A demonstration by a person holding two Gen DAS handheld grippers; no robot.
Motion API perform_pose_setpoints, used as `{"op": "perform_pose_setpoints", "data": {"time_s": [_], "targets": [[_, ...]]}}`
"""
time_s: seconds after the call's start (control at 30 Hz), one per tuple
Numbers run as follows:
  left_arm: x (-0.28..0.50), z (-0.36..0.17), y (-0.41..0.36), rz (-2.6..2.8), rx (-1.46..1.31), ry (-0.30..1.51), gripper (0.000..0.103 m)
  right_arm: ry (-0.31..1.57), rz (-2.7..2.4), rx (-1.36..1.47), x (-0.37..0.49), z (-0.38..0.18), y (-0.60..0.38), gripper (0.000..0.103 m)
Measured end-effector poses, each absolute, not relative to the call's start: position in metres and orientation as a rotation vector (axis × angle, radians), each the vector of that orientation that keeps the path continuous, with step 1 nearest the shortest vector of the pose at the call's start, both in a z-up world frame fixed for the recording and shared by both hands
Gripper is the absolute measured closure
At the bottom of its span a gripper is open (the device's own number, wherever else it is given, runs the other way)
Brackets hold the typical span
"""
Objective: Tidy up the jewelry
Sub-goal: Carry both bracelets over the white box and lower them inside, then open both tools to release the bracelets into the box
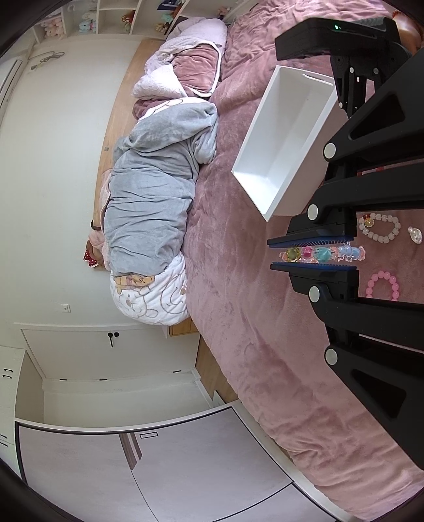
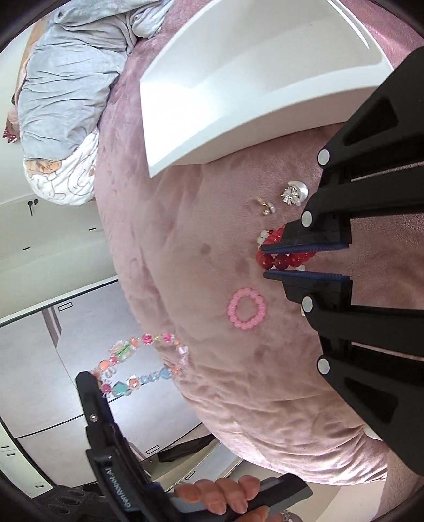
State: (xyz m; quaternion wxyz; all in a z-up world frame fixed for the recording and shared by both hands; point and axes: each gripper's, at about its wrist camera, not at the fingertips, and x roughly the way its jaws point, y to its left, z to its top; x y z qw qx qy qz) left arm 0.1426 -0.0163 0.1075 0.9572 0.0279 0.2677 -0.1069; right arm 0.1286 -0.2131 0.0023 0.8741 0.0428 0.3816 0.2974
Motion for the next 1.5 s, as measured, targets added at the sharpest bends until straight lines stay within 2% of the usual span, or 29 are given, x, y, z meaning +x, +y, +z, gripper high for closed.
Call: {"op": "perform_pose_setpoints", "data": {"time_s": [0.33,0.57,0.77,0.97,1.33,1.37,1.4,1.5], "targets": [[0.156,0.123,-0.063,-0.279,0.032,0.528,0.089,0.617,0.526,0.125,0.121,0.074,-0.271,0.093],[0.17,0.129,-0.126,-0.369,0.059,0.505,0.089,0.559,0.39,0.132,0.12,0.091,-0.325,0.093],[0.192,0.122,-0.189,-0.453,0.084,0.518,0.089,0.608,0.302,0.152,0.132,0.076,-0.361,0.093],[0.215,0.086,-0.241,-0.492,0.136,0.599,0.089,0.682,0.252,0.186,0.148,0.043,-0.385,0.093],[0.237,0.01,-0.253,-0.478,0.149,0.729,0.088,0.778,0.247,0.18,0.167,0.002,-0.386,0.092],[0.237,0.007,-0.253,-0.477,0.153,0.73,0.083,0.782,0.248,0.181,0.168,0.0,-0.386,0.092],[0.237,0.004,-0.252,-0.474,0.157,0.73,0.073,0.783,0.25,0.184,0.168,0.0,-0.386,0.091],[0.237,0.001,-0.249,-0.456,0.159,0.725,0.067,0.779,0.237,0.183,0.168,0.002,-0.387,0.091]]}}
